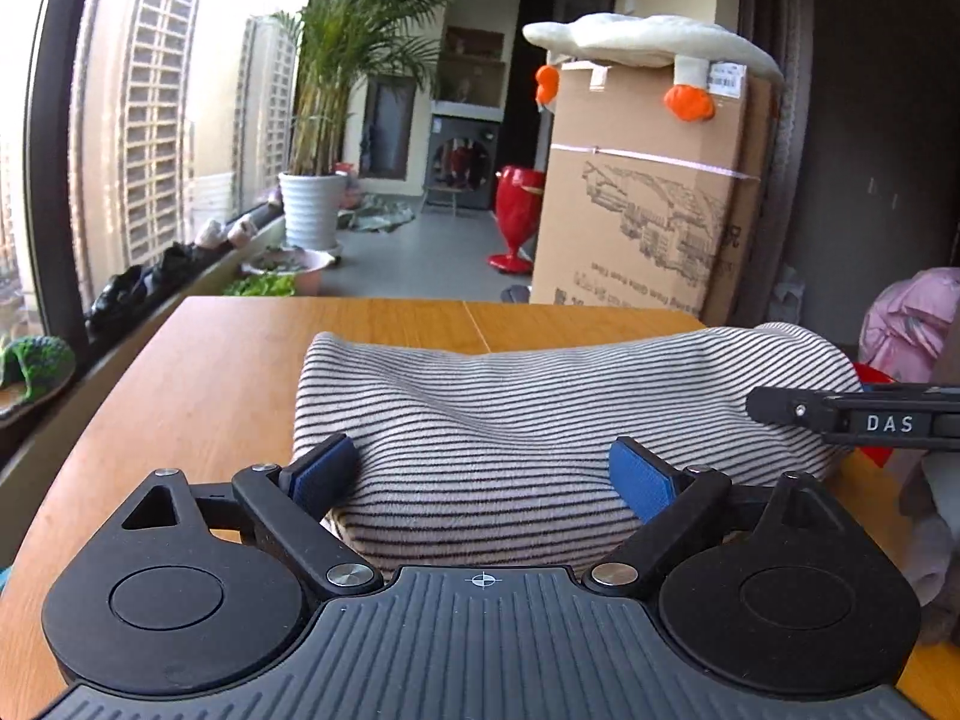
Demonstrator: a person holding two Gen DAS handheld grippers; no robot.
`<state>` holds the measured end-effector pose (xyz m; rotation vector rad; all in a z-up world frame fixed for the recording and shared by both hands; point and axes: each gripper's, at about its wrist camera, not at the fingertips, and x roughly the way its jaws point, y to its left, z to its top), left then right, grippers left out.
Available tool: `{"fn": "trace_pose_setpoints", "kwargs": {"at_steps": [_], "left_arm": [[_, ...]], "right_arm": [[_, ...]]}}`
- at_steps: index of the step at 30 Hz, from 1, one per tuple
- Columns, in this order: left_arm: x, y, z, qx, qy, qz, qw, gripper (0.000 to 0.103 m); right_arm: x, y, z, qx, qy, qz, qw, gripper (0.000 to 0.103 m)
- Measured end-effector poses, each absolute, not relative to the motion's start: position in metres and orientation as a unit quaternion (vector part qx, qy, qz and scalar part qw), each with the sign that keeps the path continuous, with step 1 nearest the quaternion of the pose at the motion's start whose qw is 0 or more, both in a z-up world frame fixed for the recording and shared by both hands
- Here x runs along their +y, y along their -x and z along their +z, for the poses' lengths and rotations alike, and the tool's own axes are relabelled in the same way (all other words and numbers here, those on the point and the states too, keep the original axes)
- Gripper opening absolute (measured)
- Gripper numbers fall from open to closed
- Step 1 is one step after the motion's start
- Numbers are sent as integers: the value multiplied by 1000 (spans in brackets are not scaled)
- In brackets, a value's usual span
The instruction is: Fold clothes
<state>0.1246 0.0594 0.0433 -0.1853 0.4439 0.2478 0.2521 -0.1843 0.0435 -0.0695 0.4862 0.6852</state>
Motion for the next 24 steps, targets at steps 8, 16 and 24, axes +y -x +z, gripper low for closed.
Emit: {"fn": "trace_pose_setpoints", "kwargs": {"at_steps": [8,16,24], "left_arm": [[57,-132,41,218,99,121,963,99],[65,-151,40,223,79,123,964,99],[69,-154,38,210,79,139,965,102]], "right_arm": [[-189,-203,59,181,77,397,896,77],[-157,-221,37,220,77,403,885,94],[-157,-236,35,216,46,384,897,97]]}}
